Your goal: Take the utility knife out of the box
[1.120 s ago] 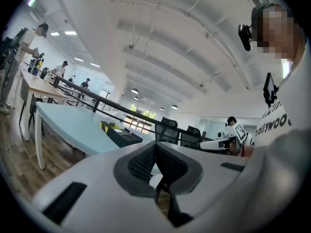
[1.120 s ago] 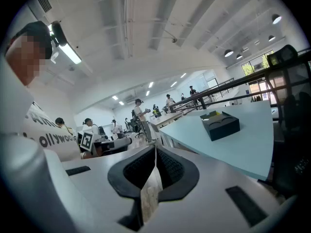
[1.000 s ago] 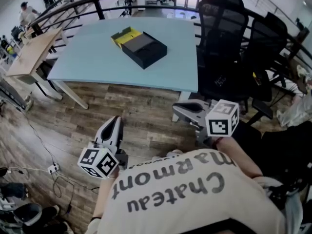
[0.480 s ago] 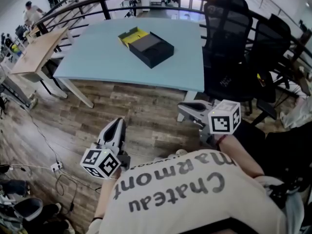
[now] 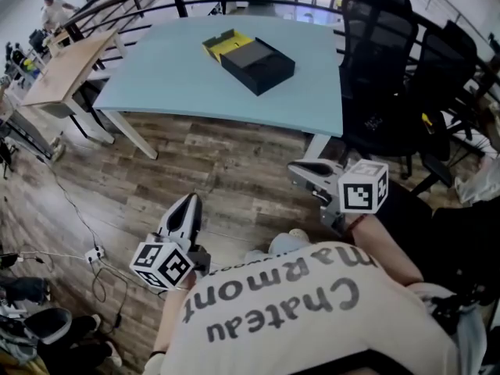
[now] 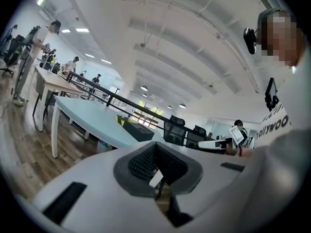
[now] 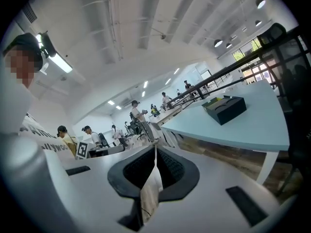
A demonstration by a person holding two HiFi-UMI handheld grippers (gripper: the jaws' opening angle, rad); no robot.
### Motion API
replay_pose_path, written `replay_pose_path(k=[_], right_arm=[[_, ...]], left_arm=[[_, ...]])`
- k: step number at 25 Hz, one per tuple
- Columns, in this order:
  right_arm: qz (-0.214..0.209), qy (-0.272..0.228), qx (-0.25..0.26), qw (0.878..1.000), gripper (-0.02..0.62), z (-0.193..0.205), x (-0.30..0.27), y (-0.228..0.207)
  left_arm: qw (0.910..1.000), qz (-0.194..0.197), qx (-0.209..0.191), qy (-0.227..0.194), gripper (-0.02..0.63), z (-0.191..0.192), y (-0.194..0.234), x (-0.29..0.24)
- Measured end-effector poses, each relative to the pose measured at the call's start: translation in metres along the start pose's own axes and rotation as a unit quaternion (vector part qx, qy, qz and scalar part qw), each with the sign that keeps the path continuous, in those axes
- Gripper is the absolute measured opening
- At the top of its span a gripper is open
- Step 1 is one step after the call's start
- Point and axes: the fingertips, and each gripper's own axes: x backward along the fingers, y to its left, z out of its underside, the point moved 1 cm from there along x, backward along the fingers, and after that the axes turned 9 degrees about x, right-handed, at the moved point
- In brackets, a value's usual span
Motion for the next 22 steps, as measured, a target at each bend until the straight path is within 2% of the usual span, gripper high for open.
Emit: replay_pose_path(k=[6,9,15,18,22], right_arm=[[-0.014,0.013,-0.02,1.0,0.041,0.009,-0.026,-0.003],[-0.023,0.016,-0.008,1.0,0.041,0.0,-0.044,-0.008],[-0.053,0.026,-0.015,0.998,0.041,-0.016,-0.091,-0.039],[-0.071,0.027,-0.006,0.997,0.041,-0.036,-0.118,-0.058],[-0.076,0.026,0.006,0.997,0.041,-0.064,-0.146,-0.095]], left_arm=[[0.9984,0.026,-0.006,-0.05,0.002,-0.015,0.006,0.01],[0.9991,0.009,-0.005,-0.041,0.002,-0.02,0.024,0.002],[0.9992,-0.022,0.003,-0.033,0.002,-0.029,0.06,-0.022],[0.9992,-0.03,0.003,-0.027,0.002,-0.044,0.076,-0.049],[0.9992,-0.027,-0.001,-0.031,0.002,-0.074,0.089,-0.095]])
